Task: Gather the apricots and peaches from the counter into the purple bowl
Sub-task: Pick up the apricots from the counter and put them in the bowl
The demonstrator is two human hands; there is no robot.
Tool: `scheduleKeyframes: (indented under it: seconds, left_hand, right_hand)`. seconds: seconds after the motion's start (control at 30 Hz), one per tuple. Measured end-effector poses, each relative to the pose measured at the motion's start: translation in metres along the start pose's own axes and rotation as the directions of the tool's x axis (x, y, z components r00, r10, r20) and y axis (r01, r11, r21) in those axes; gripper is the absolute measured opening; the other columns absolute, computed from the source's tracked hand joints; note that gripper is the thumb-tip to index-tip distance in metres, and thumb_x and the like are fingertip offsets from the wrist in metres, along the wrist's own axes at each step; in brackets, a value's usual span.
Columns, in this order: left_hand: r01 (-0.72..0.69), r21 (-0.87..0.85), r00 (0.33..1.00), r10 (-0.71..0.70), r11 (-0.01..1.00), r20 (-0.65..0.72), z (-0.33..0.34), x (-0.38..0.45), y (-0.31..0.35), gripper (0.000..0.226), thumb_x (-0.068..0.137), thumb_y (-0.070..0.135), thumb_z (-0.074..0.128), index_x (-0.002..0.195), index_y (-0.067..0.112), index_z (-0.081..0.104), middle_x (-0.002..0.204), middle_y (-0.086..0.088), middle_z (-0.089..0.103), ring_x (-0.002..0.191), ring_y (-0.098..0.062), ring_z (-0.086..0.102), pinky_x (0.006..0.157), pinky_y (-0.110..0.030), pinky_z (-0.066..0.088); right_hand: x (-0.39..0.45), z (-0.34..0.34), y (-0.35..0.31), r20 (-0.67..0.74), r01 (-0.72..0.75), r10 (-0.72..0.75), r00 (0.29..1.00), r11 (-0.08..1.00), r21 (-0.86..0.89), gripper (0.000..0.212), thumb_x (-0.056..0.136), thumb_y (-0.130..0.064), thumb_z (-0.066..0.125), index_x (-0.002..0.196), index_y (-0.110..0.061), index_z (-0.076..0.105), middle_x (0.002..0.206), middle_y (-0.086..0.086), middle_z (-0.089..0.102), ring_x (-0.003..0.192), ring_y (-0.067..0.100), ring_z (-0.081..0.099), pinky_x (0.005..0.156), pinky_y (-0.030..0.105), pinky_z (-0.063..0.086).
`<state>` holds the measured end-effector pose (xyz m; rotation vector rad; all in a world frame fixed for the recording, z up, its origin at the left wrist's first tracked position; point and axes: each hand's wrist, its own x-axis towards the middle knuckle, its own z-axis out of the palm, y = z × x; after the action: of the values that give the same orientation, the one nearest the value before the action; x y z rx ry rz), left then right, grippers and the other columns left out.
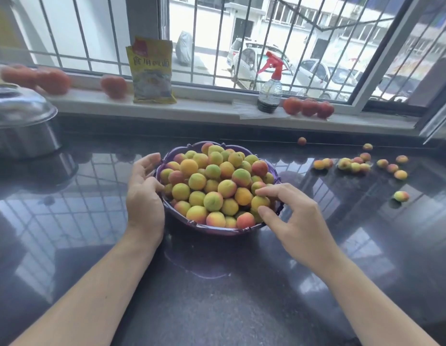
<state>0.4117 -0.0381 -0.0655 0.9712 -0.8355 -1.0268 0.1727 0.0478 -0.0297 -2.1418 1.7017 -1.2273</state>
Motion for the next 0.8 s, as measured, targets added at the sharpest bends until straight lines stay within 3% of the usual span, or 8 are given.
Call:
scheduleKeyframes:
  seconds: [0.13,0.4,0.47,0.57,0.63,0.73,0.8]
  left_hand:
    - [0.014,0.006,1.0,-0.014,1.0,0.004,0.001,-0.004,0.0,0.047,0.087,-0.002,0.042,0.116,0.028,0.066,0.122,0.006,0.065,0.113,-0.013,0.064,0.086,-0.027,0.053]
    - [0.096,-0.036,0.995,-0.095,0.995,0.034,0.0,-0.004,0.001,0.043,0.084,0.027,0.049,0.124,0.034,0.066,0.137,0.001,0.067,0.128,-0.019,0.065,0.105,-0.036,0.054]
    - [0.123,-0.056,0.991,-0.119,0.991,0.067,0.0,-0.004,0.0,0.044,0.088,0.031,0.05,0.129,0.035,0.065,0.139,-0.001,0.067,0.127,-0.02,0.067,0.106,-0.039,0.054]
    - [0.163,-0.055,0.98,-0.155,0.985,0.124,-0.001,0.001,-0.005,0.035,0.103,0.03,0.051,0.135,0.039,0.058,0.142,-0.002,0.067,0.126,-0.02,0.069,0.107,-0.041,0.054]
    - [0.17,-0.046,0.977,-0.162,0.984,0.142,-0.001,0.004,-0.008,0.033,0.108,0.027,0.048,0.137,0.04,0.056,0.141,-0.001,0.068,0.126,-0.019,0.069,0.106,-0.041,0.054]
    - [0.154,-0.056,0.979,-0.144,0.987,0.142,-0.002,0.005,-0.009,0.035,0.11,0.026,0.045,0.142,0.035,0.056,0.14,-0.001,0.069,0.124,-0.018,0.07,0.103,-0.038,0.054]
    - [0.139,-0.07,0.982,-0.128,0.988,0.14,-0.001,0.006,-0.01,0.036,0.111,0.024,0.044,0.144,0.031,0.056,0.139,-0.003,0.07,0.124,-0.02,0.07,0.101,-0.037,0.054]
  right_hand:
    - [-0.002,0.004,-0.005,-0.011,-0.025,0.025,1.0,1.0,0.004,0.02,0.087,-0.014,0.078,0.103,-0.025,0.074,0.103,-0.018,0.07,0.104,0.0,0.063,0.087,0.004,0.041]
    - [0.001,-0.002,-0.006,0.048,0.002,0.0,0.999,0.999,-0.049,0.014,0.087,-0.015,0.078,0.095,-0.023,0.07,0.094,-0.013,0.066,0.091,0.009,0.063,0.078,0.008,0.043]
    - [0.002,-0.006,-0.001,-0.046,-0.004,0.005,0.999,1.0,0.022,0.011,0.09,-0.011,0.074,0.096,-0.019,0.071,0.096,-0.011,0.069,0.093,0.011,0.065,0.081,0.012,0.046]
    - [0.013,-0.013,0.03,-0.253,-0.16,0.19,0.949,0.978,0.137,0.015,0.094,-0.004,0.065,0.096,-0.019,0.071,0.097,-0.006,0.071,0.092,0.008,0.066,0.082,0.01,0.046]
    - [0.023,-0.015,0.075,-0.288,-0.286,0.279,0.916,0.958,0.018,0.02,0.095,-0.004,0.056,0.103,-0.017,0.07,0.106,0.002,0.069,0.097,0.014,0.064,0.087,0.013,0.045]
    - [0.04,-0.012,0.137,-0.184,-0.41,0.369,0.911,0.857,-0.313,0.053,0.082,-0.015,0.035,0.123,-0.003,0.066,0.132,0.018,0.056,0.124,0.037,0.051,0.108,0.032,0.034]
    - [0.058,-0.01,0.162,-0.141,-0.434,0.415,0.899,0.799,-0.416,0.065,0.079,-0.019,0.03,0.134,-0.001,0.059,0.148,0.022,0.043,0.136,0.042,0.038,0.116,0.043,0.028]
